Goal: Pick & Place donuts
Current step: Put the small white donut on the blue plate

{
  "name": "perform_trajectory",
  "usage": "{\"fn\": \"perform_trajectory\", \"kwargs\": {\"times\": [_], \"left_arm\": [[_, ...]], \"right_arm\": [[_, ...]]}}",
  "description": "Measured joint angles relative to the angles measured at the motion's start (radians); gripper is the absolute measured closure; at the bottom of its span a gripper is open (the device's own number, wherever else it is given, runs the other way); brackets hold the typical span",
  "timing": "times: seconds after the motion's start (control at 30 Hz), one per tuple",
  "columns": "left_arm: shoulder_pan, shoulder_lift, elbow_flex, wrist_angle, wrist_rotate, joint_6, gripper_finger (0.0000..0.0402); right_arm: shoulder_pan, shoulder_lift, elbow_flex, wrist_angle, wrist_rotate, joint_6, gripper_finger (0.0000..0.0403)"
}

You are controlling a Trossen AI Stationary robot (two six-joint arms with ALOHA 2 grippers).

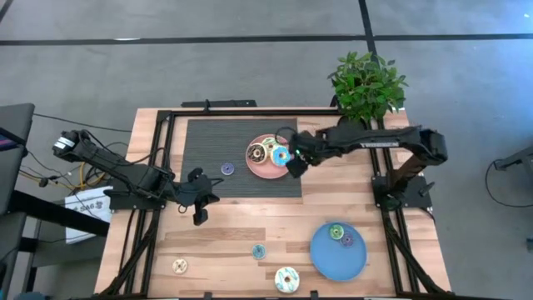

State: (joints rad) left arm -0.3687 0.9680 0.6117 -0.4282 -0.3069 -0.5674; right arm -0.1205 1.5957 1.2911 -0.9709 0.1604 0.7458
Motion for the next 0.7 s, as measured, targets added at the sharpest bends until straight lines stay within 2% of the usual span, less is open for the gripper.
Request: {"fn": "perform_trajectory", "kwargs": {"times": [0.1, 0.27, 0.37, 0.47, 0.57, 0.7], "left_arm": [[0.0, 0.0, 0.0, 0.0, 0.016, -0.021, 0.0402], [0.0, 0.0, 0.0, 0.0, 0.004, -0.02, 0.0401], [0.0, 0.0, 0.0, 0.001, -0.014, -0.065, 0.0386], [0.002, 0.0, 0.0, -0.001, 0.026, -0.111, 0.0347], [0.007, 0.0, 0.0, -0.011, 0.081, -0.152, 0.0291], [0.013, 0.0, 0.0, -0.01, 0.051, -0.134, 0.0218]], "right_arm": [[0.085, -0.035, -0.002, -0.018, 0.005, 0.062, 0.0222], [0.242, -0.047, -0.007, -0.055, 0.061, 0.183, 0.0328], [0.333, -0.035, -0.007, -0.075, 0.074, 0.227, 0.0387], [0.406, -0.032, -0.008, -0.105, 0.075, 0.251, 0.0391], [0.461, -0.032, -0.008, -0.106, 0.075, 0.292, 0.0389], [0.516, -0.038, -0.008, -0.114, 0.105, 0.335, 0.0401]]}}
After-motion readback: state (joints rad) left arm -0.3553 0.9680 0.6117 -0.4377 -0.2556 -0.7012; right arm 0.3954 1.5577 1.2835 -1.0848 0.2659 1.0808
